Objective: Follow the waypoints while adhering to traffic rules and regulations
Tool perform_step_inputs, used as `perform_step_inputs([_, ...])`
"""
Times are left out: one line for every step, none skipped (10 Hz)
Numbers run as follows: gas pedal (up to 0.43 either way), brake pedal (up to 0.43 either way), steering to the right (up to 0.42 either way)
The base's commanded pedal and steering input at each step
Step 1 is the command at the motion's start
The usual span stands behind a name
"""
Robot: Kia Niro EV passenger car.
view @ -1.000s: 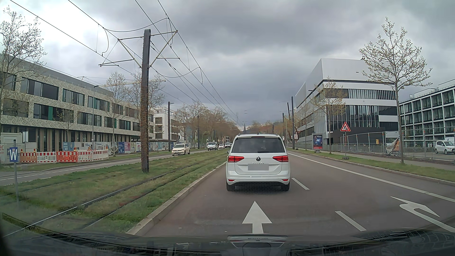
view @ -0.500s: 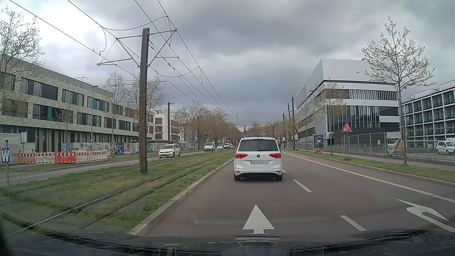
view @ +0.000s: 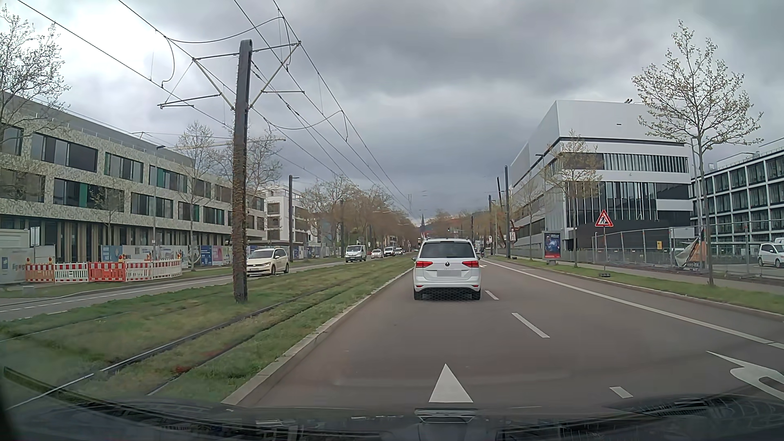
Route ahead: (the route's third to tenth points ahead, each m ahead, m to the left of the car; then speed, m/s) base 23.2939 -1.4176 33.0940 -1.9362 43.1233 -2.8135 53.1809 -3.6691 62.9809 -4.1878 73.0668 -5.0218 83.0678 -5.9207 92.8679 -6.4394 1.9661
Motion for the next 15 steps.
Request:
perform_step_inputs([0.378, 0.000, -0.010])
perform_step_inputs([0.378, 0.000, -0.009])
perform_step_inputs([0.378, 0.000, -0.008])
perform_step_inputs([0.378, 0.000, -0.007])
perform_step_inputs([0.378, 0.000, -0.005])
perform_step_inputs([0.378, 0.000, -0.001])
perform_step_inputs([0.378, 0.000, 0.004])
perform_step_inputs([0.378, 0.000, 0.011])
perform_step_inputs([0.378, 0.000, 0.016])
perform_step_inputs([0.378, 0.000, 0.022])
perform_step_inputs([0.378, 0.000, 0.026])
perform_step_inputs([0.378, 0.000, 0.029])
perform_step_inputs([0.378, 0.000, 0.029])
perform_step_inputs([0.378, 0.000, 0.029])
perform_step_inputs([0.378, 0.000, 0.029])
